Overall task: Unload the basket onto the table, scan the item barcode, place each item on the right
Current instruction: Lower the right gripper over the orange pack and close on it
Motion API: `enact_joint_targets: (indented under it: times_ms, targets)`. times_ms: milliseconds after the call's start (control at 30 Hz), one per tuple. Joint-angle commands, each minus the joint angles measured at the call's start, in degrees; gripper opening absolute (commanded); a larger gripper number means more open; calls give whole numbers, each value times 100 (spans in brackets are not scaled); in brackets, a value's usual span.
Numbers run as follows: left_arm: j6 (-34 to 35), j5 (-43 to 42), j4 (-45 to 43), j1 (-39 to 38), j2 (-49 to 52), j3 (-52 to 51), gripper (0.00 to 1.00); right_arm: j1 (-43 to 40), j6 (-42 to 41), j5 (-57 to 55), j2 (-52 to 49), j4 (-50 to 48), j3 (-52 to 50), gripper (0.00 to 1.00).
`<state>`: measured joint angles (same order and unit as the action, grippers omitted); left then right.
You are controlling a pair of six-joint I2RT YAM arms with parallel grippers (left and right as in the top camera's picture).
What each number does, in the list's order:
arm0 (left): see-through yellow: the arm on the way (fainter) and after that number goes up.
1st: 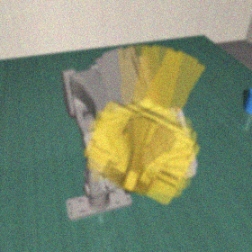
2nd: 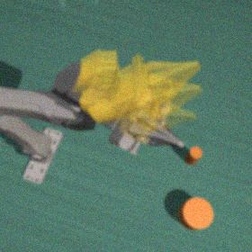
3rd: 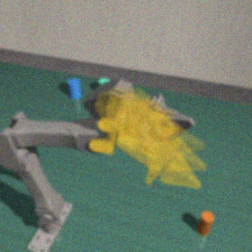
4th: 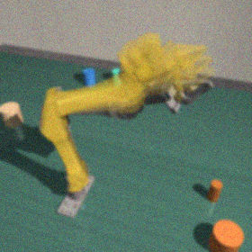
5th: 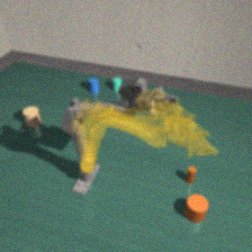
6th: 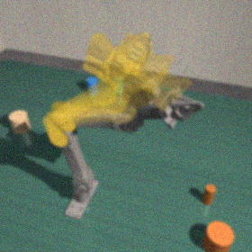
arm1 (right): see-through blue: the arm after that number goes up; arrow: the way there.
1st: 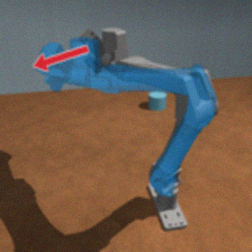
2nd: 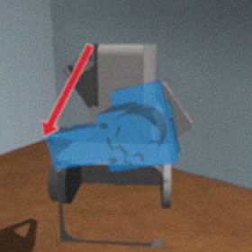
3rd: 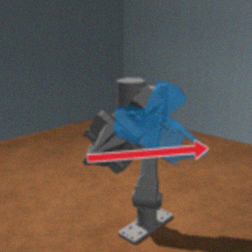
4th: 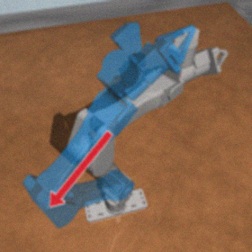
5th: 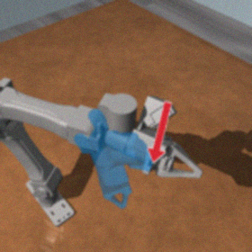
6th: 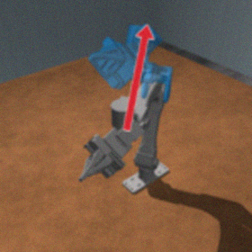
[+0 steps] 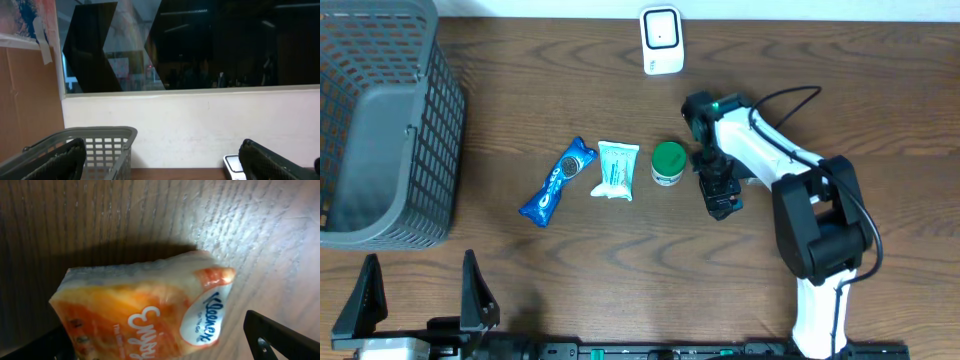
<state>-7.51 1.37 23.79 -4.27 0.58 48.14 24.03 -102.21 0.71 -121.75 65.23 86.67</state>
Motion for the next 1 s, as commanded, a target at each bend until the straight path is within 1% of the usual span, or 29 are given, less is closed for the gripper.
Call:
enact_joint_targets:
  times_ms: [0,67,167,200,233,267,300,433,600,667,700,733,767,833,967]
  targets:
    - [-57,-92,-28,20,-39,-46,98,50,-188,-210,-164,-184,-595,99]
    - [-57,-92,-28,20,-39,-46,98,44,-184,-334,-164,-179,-721,99]
    - [-57,-92,-28,20,-39,-46,98,35,219,-509,-164,-96,-782,99]
    - [-57,-92,-28,20,-39,-46,98,33,428,-516,-164,-70,-782,95]
    - [-57,-92,-26,20,-39,-46,98,28,844,-529,-164,-72,-782,91]
    - [-57,-92,-26,20,-39,-46,98,28,1016,-549,-164,-76,-782,85]
    - [-57,-92,-20,20,-39,-46,98,28,1191,-597,-164,-74,-782,83]
    - [-57,-92,-9,20,-39,-72,98,28,1895,-817,-164,-76,-782,81]
    - [-57,-92,-9,20,-42,-83,98,28,2122,-857,-164,-103,-782,79]
    - [-57,-92,-9,20,-39,-83,98,28,2330,-857,-164,-188,-782,79]
    - [-57,-92,-9,20,-42,-83,98,28,2437,-857,-164,-234,-782,79]
    - [-57,-92,-9,20,-39,-83,98,28,2546,-857,-164,-275,-782,83]
    - [-57,-92,-9,20,-42,-83,98,28,2653,-857,-164,-297,-782,99]
    - [-55,-92,-9,20,-42,-83,98,52,2743,-857,-164,-315,-796,99]
    - [-55,-92,-9,20,-42,-83,98,114,3241,-717,-164,-896,-988,99]
